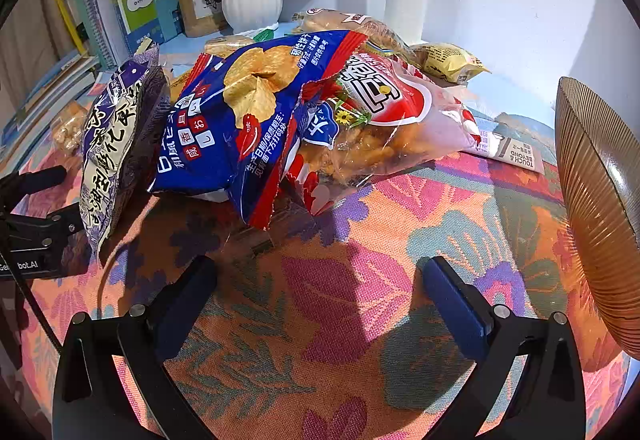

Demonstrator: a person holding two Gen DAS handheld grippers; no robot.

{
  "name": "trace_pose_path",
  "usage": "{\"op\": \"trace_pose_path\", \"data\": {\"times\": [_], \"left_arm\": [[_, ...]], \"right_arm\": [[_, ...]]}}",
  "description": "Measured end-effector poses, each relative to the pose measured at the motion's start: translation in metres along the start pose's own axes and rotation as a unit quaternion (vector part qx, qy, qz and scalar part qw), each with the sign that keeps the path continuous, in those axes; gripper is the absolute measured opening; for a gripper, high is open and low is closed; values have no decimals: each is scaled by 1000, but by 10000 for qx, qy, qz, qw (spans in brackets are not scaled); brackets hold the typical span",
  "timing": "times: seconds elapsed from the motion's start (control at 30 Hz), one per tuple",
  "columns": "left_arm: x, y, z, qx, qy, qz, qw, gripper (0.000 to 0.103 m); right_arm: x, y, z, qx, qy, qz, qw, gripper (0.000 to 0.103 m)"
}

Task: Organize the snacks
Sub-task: 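Move the left tool to the clear bread loaf pack while the right tool approaches the purple snack bag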

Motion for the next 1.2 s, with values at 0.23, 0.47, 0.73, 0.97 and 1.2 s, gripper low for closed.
{"op": "trace_pose_path", "data": {"times": [0.23, 0.47, 0.73, 0.97, 1.2], "left_arm": [[9, 19, 2, 250, 12, 223, 9994, 99], [-13, 36, -23, 670, -395, -131, 9969, 99], [-28, 35, 34, -419, 235, -378, 9981, 98], [-36, 8, 99, -729, 467, -124, 9962, 98], [-38, -15, 114, 44, 897, 116, 9959, 98]], "right_arm": [[3, 3, -4, -4, -6, -1, 10000, 103], [2, 2, -2, 28, -19, -33, 10000, 103], [-1, 2, -6, -216, -208, -42, 9995, 103], [5, 48, -25, -1449, -1661, -603, 9735, 54], [-33, 44, 35, -1886, -1338, -757, 9699, 79]]}}
Point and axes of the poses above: each gripper's, at about its wrist camera, not at the fingertips, and y roughly against the way its jaws point, z to its left, x to its underside, the point moved 4 cm from there along -y, roughly the way its jaws point, and after that the axes turned 3 degrees about -z, right-handed, at the moved point
